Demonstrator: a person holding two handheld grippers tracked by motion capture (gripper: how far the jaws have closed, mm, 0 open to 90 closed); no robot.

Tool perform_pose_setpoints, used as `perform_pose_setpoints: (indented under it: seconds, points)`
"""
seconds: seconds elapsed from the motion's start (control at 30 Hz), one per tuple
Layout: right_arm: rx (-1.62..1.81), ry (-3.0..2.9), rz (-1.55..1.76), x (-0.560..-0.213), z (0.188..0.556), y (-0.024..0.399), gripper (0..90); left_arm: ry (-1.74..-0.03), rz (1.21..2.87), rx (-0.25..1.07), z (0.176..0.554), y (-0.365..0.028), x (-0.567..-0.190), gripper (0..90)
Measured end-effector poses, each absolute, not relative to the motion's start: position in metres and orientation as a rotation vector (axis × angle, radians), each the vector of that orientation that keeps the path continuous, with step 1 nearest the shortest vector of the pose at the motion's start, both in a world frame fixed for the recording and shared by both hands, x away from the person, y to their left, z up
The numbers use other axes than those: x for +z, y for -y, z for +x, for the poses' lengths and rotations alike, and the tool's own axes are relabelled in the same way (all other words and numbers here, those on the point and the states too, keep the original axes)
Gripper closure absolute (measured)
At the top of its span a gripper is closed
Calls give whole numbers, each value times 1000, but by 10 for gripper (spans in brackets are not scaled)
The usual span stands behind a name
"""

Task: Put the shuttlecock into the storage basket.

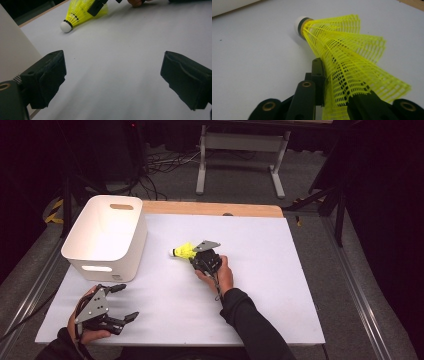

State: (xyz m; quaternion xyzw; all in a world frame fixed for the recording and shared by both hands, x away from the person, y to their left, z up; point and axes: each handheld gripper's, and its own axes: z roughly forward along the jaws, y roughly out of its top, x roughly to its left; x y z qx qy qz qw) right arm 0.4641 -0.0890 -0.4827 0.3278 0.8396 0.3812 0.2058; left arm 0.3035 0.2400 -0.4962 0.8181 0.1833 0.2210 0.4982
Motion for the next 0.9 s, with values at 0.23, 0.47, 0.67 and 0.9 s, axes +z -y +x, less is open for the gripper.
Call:
perform_pose_setpoints:
  seconds: [0.23,0.47,0.67,0.9]
  points:
    - [1072,-2332,887,-481,464,89,862,-449,1985,542,304,-239,-497,76]
    - [1122,-2314,883,-474,459,97,863,-454,1993,543,304,-238,-497,78]
    - [1164,-2302,849,-468,452,100,863,-458,1995,544,304,-237,-497,78]
    - [1197,-2298,808,-461,440,109,866,-465,2003,547,305,-236,-498,80]
